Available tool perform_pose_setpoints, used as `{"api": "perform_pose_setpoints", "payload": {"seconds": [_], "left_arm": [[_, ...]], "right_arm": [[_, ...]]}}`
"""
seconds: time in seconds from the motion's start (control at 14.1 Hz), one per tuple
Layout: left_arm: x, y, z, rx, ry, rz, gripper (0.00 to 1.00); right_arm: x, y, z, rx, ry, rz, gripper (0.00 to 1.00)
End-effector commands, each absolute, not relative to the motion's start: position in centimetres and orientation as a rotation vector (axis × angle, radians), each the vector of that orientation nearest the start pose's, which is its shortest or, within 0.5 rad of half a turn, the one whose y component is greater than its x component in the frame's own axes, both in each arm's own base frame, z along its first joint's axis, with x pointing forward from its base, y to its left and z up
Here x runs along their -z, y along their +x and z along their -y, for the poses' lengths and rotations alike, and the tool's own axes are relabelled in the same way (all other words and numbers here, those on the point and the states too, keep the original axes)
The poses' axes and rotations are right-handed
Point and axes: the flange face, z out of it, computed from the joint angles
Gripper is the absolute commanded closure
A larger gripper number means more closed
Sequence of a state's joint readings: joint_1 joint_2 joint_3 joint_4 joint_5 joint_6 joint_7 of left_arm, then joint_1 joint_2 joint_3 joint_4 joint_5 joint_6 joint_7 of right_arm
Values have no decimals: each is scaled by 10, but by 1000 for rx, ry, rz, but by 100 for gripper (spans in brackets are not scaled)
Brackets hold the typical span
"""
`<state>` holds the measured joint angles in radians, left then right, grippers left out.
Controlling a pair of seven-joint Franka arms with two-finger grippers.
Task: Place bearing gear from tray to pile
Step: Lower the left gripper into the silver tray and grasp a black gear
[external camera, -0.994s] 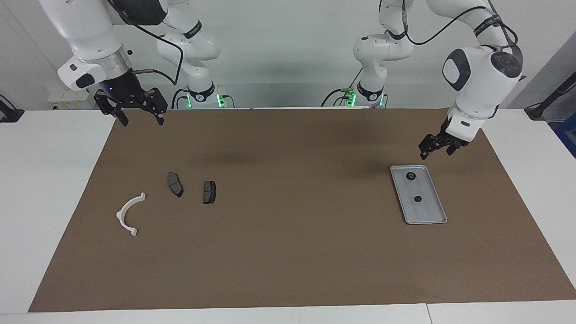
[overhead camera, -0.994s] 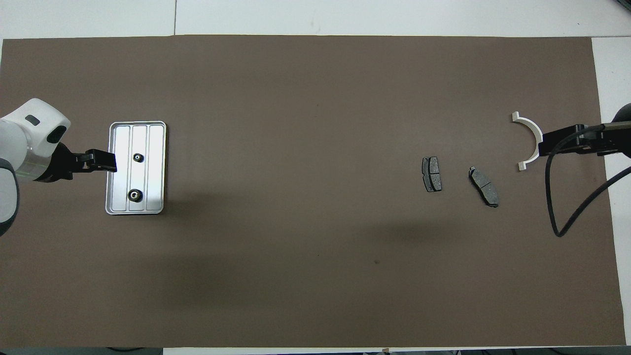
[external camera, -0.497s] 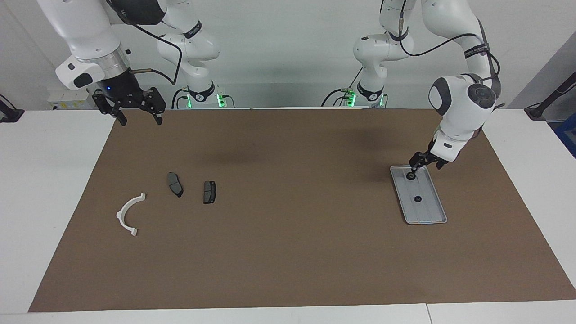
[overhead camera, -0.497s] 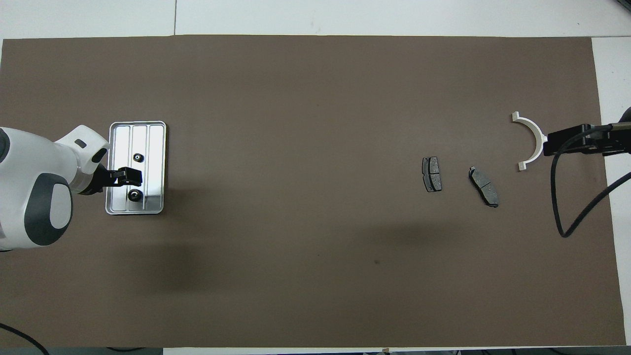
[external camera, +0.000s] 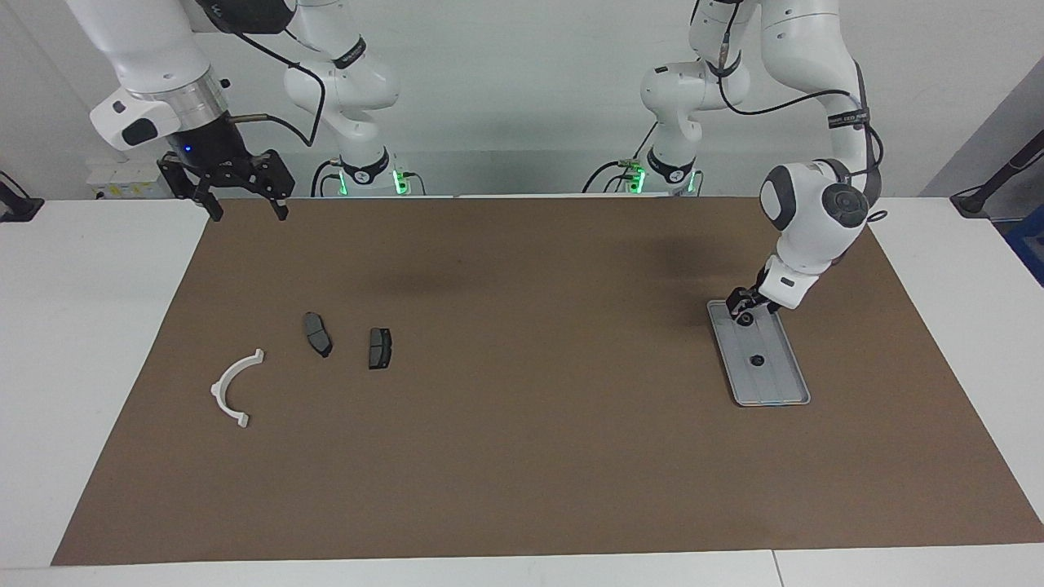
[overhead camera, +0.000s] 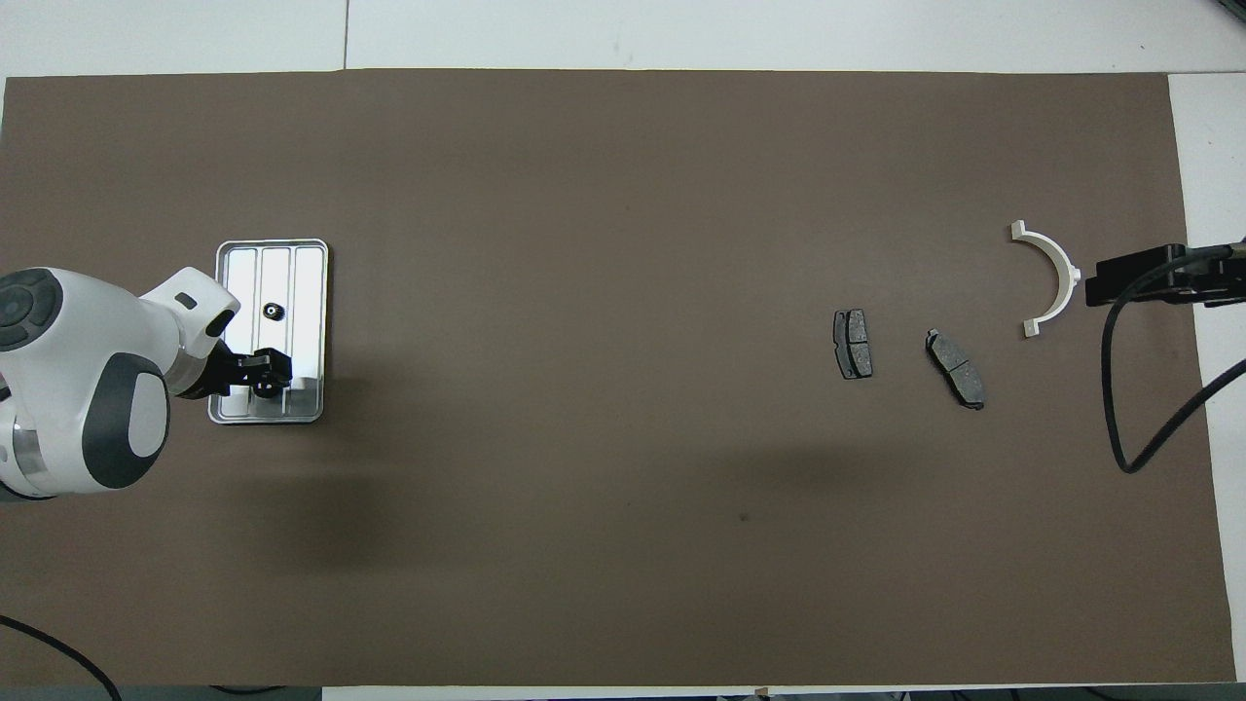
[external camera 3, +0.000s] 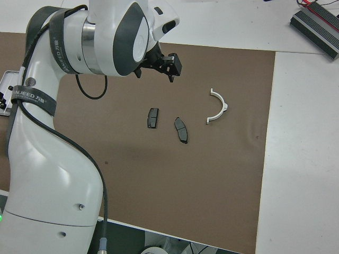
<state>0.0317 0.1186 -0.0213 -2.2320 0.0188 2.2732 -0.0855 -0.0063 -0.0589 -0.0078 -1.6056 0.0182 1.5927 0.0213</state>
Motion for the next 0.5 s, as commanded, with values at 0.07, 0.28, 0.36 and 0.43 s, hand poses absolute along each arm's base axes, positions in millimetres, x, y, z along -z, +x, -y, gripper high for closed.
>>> {"api": "perform_pose_setpoints", "payload": {"seconds": [0.07, 0.28, 0.36, 0.43], "left_arm": [[-294, 530, -2, -112, -3111, 150, 30], [-294, 530, -3, -117, -3112, 156, 33], [-294, 530, -4, -117, -3111, 157, 34], [-293, 529, -4, -120, -3110, 157, 34]], "right_arm": [[-645, 531, 5, 65, -3122, -36, 0], [-646, 530, -5, 62, -3123, -5, 0], [-645, 530, -7, 57, -3123, -5, 0], [-645, 527, -7, 57, -3123, -5, 0]]}}
